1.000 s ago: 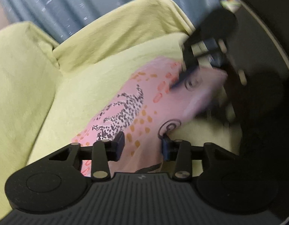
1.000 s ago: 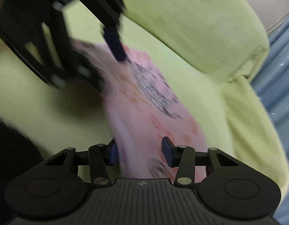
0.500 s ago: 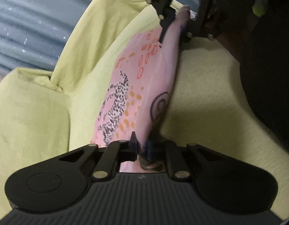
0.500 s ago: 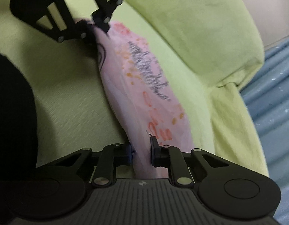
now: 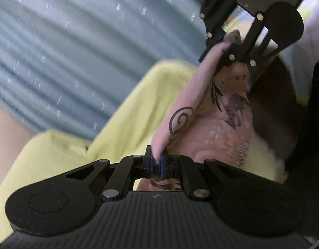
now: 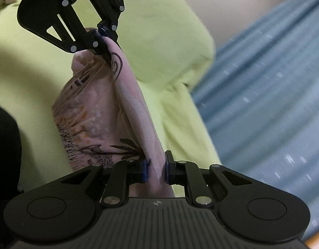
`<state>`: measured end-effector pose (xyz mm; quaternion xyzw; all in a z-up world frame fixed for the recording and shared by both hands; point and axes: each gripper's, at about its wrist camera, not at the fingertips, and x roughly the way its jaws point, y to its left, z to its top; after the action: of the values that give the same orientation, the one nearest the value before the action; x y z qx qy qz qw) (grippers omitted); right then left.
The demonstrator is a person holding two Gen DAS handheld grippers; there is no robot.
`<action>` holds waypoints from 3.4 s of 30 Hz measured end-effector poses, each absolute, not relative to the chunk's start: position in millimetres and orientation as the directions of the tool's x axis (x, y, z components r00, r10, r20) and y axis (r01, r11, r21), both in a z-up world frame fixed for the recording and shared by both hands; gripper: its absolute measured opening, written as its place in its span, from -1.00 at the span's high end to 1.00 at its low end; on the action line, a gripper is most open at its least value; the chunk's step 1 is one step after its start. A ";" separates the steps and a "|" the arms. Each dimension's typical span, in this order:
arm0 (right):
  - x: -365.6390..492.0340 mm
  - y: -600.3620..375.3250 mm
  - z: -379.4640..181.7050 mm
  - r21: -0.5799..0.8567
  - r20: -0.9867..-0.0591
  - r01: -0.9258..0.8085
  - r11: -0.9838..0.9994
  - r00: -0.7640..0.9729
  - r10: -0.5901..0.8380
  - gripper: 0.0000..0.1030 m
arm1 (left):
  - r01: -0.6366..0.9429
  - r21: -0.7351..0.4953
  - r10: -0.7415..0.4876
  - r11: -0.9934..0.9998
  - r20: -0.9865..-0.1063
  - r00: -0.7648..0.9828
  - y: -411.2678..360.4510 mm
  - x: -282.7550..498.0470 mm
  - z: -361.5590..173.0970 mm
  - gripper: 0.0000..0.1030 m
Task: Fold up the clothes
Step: 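Lift the pink pants with both grippers and carry them to the chair, then lay the pants on the striped chair sheet and open both grippers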
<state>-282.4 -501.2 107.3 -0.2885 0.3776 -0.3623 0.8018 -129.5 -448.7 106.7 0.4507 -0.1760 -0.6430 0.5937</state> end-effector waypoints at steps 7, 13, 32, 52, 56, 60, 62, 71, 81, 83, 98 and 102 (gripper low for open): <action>-395.9 -442.8 116.5 -0.720 -0.416 0.513 0.468 0.221 -0.882 0.74 | 0.511 0.750 -0.905 -0.421 -0.383 -0.183 -462.6 -225.8 112.6 0.89; -496.0 -418.9 117.2 -0.711 -0.444 0.608 0.353 0.001 -0.896 0.74 | 0.353 0.740 -0.807 -0.572 -0.432 -0.401 -499.7 -327.4 107.3 0.88; -641.3 -505.7 9.2 -0.733 -0.522 0.624 0.271 -0.261 -0.812 0.73 | 0.324 0.619 -0.696 -0.715 -0.591 -0.407 -636.5 -521.4 2.5 0.84; -649.3 -460.1 -20.4 -0.803 -0.515 0.517 0.298 -0.348 -0.783 0.91 | 0.208 0.744 -0.754 -0.635 -0.538 -0.376 -603.9 -499.8 -38.1 0.85; -654.3 -454.2 -19.2 -0.788 -0.529 0.548 0.280 -0.369 -0.765 0.94 | 0.198 0.756 -0.760 -0.624 -0.529 -0.376 -598.9 -498.0 -39.8 0.85; -655.9 -441.9 -32.0 -0.776 -0.562 0.552 0.304 -0.386 -0.731 1.00 | 0.184 0.757 -0.758 -0.627 -0.538 -0.369 -594.1 -498.2 -46.4 0.84; -660.5 -440.3 -28.4 -0.760 -0.562 0.594 0.264 -0.397 -0.726 1.00 | 0.197 0.754 -0.760 -0.626 -0.534 -0.370 -591.6 -495.8 -45.5 0.81; -658.6 -428.8 6.1 -0.601 -0.555 0.792 0.111 -0.313 -0.770 0.60 | 0.331 0.684 -0.755 -0.651 -0.534 -0.381 -581.3 -469.7 -28.8 0.78; -666.9 -454.6 25.5 -0.294 -0.610 0.955 0.034 -0.160 -0.776 0.59 | 0.551 0.501 -0.738 -0.668 -0.541 -0.402 -595.0 -453.1 -2.4 0.76; -666.6 -461.0 25.1 -0.262 -0.618 0.965 0.030 -0.144 -0.773 0.59 | 0.547 0.484 -0.723 -0.683 -0.555 -0.411 -596.6 -457.6 -4.8 0.76; -683.1 -460.2 15.7 -0.069 -0.671 0.995 -0.078 -0.104 -0.734 0.56 | 0.619 0.396 -0.712 -0.678 -0.565 -0.418 -598.5 -453.8 -0.9 0.77; -684.2 -458.2 16.3 -0.039 -0.671 0.994 -0.098 -0.099 -0.735 0.56 | 0.599 0.392 -0.691 -0.699 -0.586 -0.423 -598.1 -463.9 -6.4 0.75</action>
<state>-684.2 -458.2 16.3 0.2543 0.2550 -0.6960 0.6212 -463.9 -598.1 -6.4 0.3763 -0.0615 -0.8412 0.3833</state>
